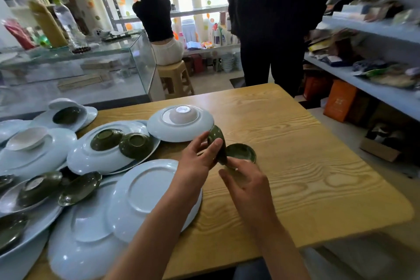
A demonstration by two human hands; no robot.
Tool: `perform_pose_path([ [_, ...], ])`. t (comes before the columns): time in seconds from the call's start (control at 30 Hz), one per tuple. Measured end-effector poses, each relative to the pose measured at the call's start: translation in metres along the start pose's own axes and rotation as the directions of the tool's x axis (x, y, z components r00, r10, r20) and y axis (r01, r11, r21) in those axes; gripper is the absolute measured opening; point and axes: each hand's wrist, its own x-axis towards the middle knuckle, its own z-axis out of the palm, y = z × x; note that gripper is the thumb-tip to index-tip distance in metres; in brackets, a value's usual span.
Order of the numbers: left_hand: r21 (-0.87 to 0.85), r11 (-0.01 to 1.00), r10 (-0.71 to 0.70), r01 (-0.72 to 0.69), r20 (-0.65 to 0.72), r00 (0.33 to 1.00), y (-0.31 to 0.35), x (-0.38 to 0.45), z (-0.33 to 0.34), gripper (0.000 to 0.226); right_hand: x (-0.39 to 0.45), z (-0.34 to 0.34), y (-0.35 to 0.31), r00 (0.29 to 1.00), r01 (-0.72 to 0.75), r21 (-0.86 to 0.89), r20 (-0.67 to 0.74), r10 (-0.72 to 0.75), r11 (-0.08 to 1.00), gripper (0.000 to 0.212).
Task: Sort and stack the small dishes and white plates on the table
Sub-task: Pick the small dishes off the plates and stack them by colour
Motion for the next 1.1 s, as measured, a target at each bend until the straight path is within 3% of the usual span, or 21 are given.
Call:
perform_pose_path([
  [0.23,-0.1,0.995,0.003,0.0,0.038,0.999,-0.006,0.0,0.0,0.05,0.0,0.005,-0.006,0.989,-0.107,0.072,-0.091,0.113,0.992,0.017],
  [0.43,0.076,0.997,0.013,-0.015,0.025,1.0,-0.01,0.005,-0.009,0.045,0.002,0.004,-0.006,0.933,-0.192,0.062,-0.299,0.202,0.979,0.015],
  [0.67,0.238,0.96,0.155,-0.147,-0.015,0.988,-0.001,-0.017,-0.027,0.042,0.004,0.0,0.0,0.926,-0.158,-0.141,-0.364,0.097,0.977,0.017],
  [0.9,0.466,0.807,0.388,-0.362,0.044,0.921,0.017,-0.026,-0.084,0.041,0.005,0.004,-0.005,0.954,-0.101,-0.405,-0.298,-0.027,0.909,0.02],
  [1.1,0.702,0.621,0.448,-0.347,0.045,0.893,0.022,-0.014,-0.137,0.04,0.004,0.011,0.0,0.974,-0.118,-0.551,-0.225,-0.011,0.826,0.022],
])
